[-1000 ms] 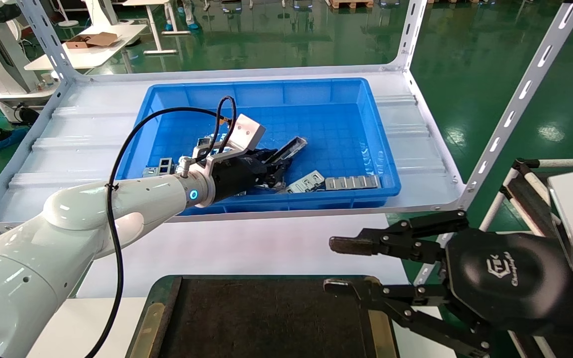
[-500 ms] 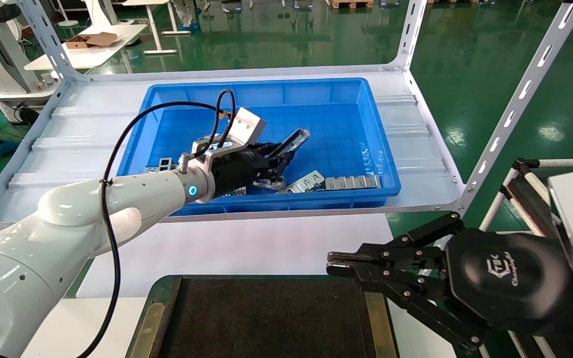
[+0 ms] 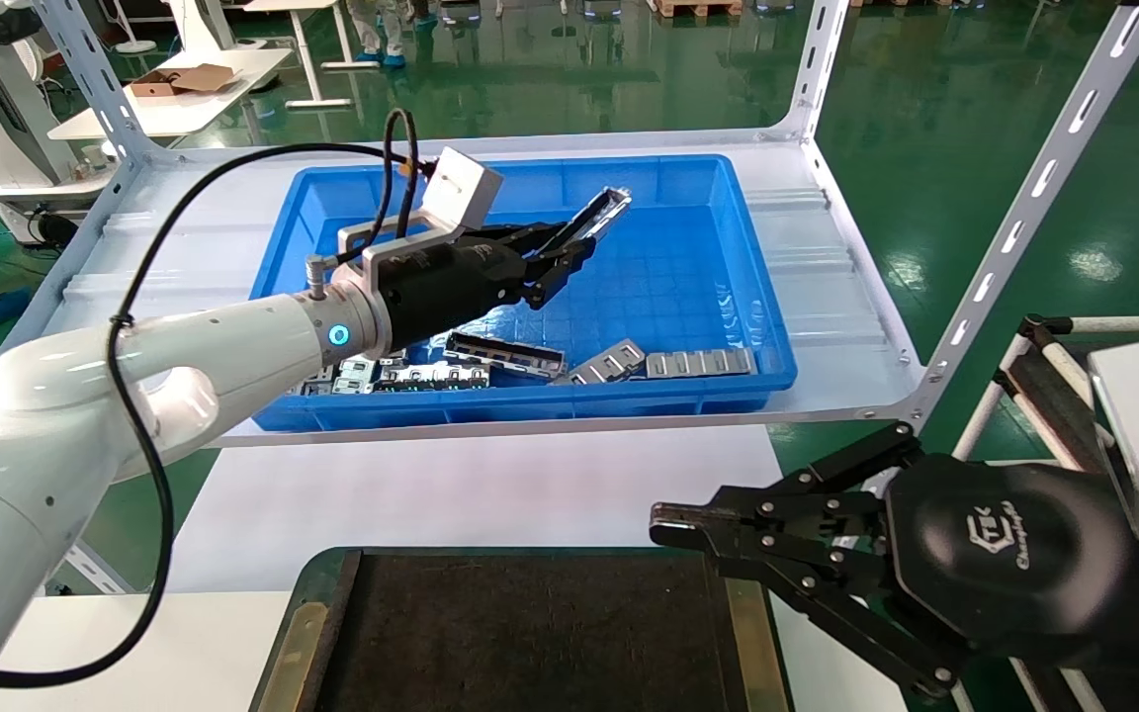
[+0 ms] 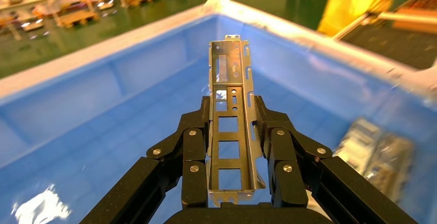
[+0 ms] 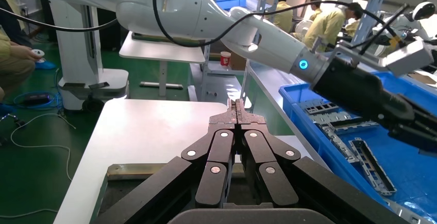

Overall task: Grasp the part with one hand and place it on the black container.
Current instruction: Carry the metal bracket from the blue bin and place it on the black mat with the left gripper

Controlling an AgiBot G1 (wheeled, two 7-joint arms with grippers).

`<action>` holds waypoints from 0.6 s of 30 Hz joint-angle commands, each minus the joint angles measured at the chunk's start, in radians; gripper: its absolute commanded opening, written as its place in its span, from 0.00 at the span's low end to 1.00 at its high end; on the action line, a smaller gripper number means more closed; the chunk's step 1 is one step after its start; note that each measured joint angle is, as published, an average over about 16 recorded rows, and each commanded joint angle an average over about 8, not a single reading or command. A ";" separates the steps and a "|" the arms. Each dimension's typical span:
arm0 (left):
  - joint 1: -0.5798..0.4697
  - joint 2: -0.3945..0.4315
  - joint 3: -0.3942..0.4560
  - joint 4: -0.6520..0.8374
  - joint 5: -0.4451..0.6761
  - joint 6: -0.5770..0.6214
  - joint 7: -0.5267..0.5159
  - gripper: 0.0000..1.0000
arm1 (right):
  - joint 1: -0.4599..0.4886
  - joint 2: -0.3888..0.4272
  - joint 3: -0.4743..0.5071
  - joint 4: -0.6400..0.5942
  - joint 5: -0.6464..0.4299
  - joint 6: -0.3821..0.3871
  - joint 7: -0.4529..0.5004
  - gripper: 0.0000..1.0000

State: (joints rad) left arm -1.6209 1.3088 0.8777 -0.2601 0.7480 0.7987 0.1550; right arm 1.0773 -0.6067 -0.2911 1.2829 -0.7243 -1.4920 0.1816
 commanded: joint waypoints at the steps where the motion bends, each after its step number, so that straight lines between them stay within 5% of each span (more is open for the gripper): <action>1: -0.007 -0.007 -0.012 0.012 -0.018 0.046 0.018 0.00 | 0.000 0.000 0.000 0.000 0.000 0.000 0.000 0.00; 18: 0.037 -0.136 -0.026 -0.092 -0.062 0.382 0.020 0.00 | 0.000 0.001 -0.001 0.000 0.001 0.001 -0.001 0.00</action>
State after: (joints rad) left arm -1.5773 1.1692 0.8508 -0.3676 0.6831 1.1692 0.1711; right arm 1.0776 -0.6062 -0.2923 1.2829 -0.7235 -1.4914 0.1809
